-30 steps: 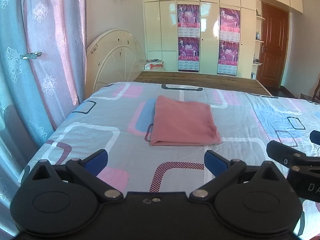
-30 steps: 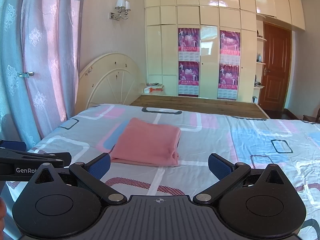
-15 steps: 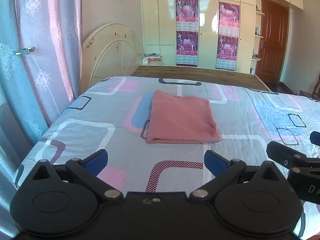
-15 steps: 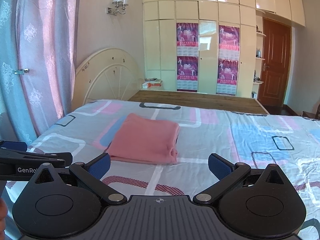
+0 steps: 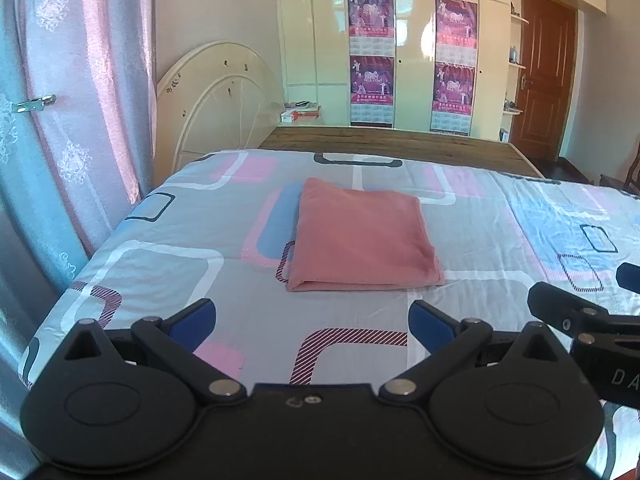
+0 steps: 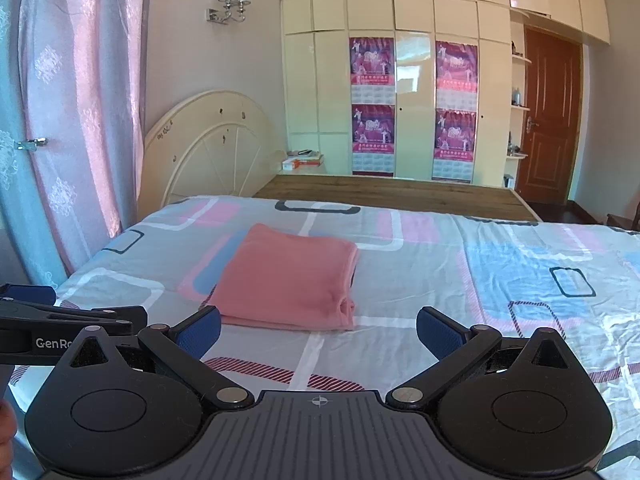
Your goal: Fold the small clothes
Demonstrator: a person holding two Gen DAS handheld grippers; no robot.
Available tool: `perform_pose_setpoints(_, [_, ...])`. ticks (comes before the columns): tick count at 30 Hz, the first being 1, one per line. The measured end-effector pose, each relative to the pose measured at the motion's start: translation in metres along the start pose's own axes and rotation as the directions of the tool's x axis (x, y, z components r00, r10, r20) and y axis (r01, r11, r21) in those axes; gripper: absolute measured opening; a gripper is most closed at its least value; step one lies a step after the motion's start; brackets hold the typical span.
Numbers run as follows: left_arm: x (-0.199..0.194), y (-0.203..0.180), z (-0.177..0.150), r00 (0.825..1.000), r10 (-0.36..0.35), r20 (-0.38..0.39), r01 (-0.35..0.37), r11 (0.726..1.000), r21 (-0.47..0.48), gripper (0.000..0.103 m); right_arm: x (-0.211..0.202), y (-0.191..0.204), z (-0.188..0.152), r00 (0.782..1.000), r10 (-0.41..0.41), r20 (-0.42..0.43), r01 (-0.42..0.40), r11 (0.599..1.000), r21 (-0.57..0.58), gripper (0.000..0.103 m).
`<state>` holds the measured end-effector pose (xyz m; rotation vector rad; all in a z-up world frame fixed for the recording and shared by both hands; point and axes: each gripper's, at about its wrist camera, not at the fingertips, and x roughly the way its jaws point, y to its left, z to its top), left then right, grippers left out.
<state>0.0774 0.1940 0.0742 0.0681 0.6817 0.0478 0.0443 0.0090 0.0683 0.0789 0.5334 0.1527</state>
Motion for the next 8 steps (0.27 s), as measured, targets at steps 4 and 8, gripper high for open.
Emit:
perform_pose_setpoints(4, [0.008, -0.002, -0.001, 1.0, -0.016, 0.013, 0.016, 1.0, 0.008, 0.098, 0.01, -0.003, 0.0, 1.0, -0.002, -0.017, 0.002, 1.0, 0.005, 0.103])
perform_pose_setpoints(8, [0.021, -0.006, 0.003, 1.0, -0.009, 0.012, 0.009, 1.0, 0.01, 0.102, 0.02, -0.008, -0.002, 0.999, -0.013, -0.035, 0.014, 1.0, 0.009, 0.103])
